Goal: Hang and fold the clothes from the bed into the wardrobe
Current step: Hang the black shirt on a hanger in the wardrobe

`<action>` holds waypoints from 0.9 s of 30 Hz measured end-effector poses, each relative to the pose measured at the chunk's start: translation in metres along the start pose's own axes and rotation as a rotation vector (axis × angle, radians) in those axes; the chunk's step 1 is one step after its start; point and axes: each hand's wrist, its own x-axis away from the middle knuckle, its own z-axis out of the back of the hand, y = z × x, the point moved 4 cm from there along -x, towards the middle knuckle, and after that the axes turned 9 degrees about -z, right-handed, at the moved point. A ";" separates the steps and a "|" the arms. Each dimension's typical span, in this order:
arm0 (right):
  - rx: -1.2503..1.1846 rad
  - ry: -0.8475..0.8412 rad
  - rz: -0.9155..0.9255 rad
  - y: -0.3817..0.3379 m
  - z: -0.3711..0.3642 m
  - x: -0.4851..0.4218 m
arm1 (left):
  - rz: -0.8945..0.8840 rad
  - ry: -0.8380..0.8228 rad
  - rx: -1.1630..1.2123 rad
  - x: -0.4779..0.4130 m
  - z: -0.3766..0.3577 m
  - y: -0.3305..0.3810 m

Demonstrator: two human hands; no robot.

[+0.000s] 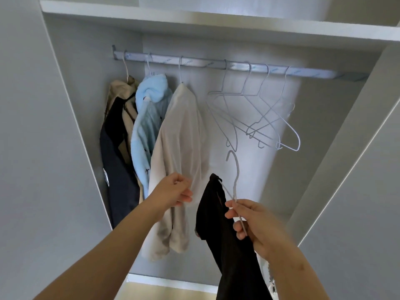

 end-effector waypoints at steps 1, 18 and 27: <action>-0.007 -0.012 0.008 -0.004 -0.004 -0.004 | 0.000 0.018 0.003 -0.002 0.003 0.000; -0.143 0.037 0.173 -0.129 -0.084 -0.132 | -0.359 0.236 -0.213 -0.164 0.066 0.060; -0.252 0.038 0.300 -0.235 -0.135 -0.203 | -0.537 0.175 -0.523 -0.272 0.103 0.095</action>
